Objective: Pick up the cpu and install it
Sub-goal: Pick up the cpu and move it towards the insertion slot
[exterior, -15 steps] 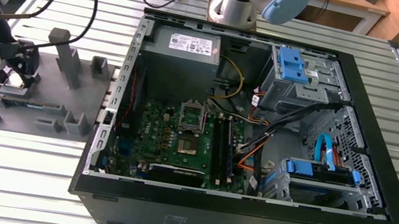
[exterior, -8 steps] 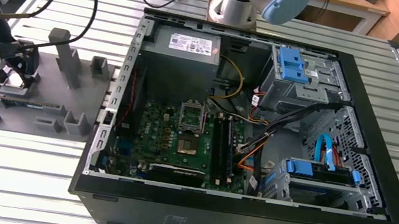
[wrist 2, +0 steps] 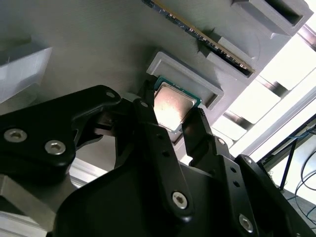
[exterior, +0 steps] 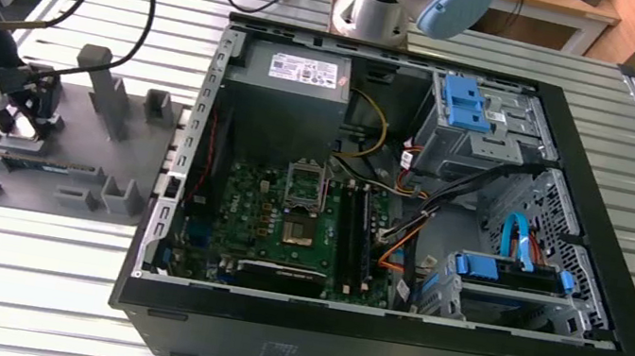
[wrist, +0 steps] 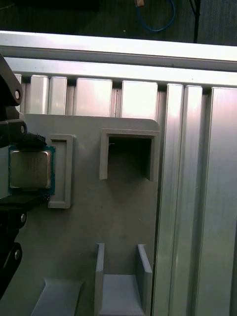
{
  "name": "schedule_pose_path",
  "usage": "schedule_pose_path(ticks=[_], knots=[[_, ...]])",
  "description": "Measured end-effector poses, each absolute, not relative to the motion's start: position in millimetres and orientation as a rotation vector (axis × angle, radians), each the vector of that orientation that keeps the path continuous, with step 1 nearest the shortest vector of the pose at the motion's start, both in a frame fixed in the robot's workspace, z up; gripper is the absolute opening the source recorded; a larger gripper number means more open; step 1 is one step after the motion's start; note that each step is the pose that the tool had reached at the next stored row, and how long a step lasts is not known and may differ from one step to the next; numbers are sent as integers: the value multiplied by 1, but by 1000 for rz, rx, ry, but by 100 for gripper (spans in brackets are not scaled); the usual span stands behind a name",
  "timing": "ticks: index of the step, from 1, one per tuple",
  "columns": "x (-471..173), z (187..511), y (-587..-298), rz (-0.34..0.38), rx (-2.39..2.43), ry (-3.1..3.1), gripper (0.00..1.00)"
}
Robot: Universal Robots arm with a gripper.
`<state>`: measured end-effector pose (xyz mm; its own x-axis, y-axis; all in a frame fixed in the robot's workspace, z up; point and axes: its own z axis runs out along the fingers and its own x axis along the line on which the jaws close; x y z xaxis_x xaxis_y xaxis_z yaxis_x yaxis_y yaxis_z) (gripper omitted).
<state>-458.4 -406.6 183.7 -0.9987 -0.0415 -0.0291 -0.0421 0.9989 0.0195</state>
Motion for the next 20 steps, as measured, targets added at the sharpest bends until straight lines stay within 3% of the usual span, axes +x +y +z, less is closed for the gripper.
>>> schedule_pose_path(ticks=[20], knots=[[-458,192,-407,31,-65,3112,47]])
